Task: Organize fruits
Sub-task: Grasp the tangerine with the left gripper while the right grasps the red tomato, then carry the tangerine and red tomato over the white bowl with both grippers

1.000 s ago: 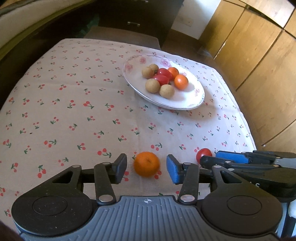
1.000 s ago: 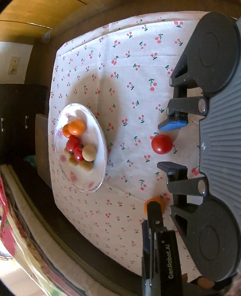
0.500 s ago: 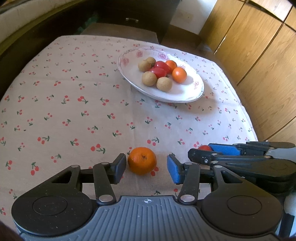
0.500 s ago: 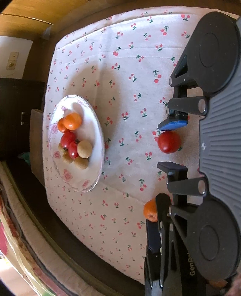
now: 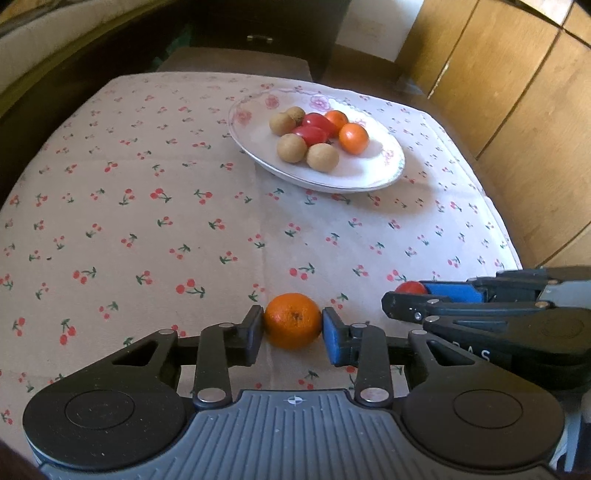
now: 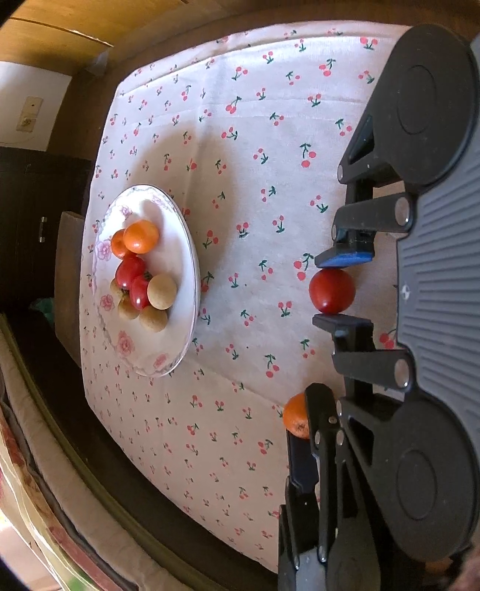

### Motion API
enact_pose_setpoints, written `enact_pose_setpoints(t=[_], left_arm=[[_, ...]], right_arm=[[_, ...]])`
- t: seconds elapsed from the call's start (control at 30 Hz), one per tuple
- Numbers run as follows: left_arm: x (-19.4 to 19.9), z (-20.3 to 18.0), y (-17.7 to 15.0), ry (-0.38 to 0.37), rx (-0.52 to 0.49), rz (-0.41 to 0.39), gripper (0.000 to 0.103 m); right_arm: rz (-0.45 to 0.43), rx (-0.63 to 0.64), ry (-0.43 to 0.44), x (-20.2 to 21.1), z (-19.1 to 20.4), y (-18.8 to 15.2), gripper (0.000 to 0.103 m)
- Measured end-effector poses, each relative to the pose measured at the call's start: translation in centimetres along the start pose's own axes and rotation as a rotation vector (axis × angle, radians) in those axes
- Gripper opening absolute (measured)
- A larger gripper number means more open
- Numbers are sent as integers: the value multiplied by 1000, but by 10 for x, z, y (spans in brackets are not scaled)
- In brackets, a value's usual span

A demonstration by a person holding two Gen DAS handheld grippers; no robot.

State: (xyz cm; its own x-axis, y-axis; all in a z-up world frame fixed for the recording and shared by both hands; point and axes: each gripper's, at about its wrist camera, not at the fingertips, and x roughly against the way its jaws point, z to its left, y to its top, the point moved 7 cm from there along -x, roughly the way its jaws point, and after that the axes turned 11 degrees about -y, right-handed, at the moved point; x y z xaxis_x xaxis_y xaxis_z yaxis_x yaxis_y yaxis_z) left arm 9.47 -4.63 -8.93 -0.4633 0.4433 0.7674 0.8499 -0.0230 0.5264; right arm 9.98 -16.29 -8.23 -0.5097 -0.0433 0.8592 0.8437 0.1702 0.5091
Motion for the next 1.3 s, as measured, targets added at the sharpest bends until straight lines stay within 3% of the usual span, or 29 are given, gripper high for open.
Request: enact_pose_setpoints(t=[0.33,0.67,1.3], left_arm=[[19,-11,17,-22,13,-62,42],[17,-20,52,-34,16,-108,41],[-23,7,114,11,63,-126,40]], right_arm=[[-45,-29,5,25,-8,7,28],[-93,-69,6,28,-19,40,28],[-105,-81,15,-24,-28,106,28]])
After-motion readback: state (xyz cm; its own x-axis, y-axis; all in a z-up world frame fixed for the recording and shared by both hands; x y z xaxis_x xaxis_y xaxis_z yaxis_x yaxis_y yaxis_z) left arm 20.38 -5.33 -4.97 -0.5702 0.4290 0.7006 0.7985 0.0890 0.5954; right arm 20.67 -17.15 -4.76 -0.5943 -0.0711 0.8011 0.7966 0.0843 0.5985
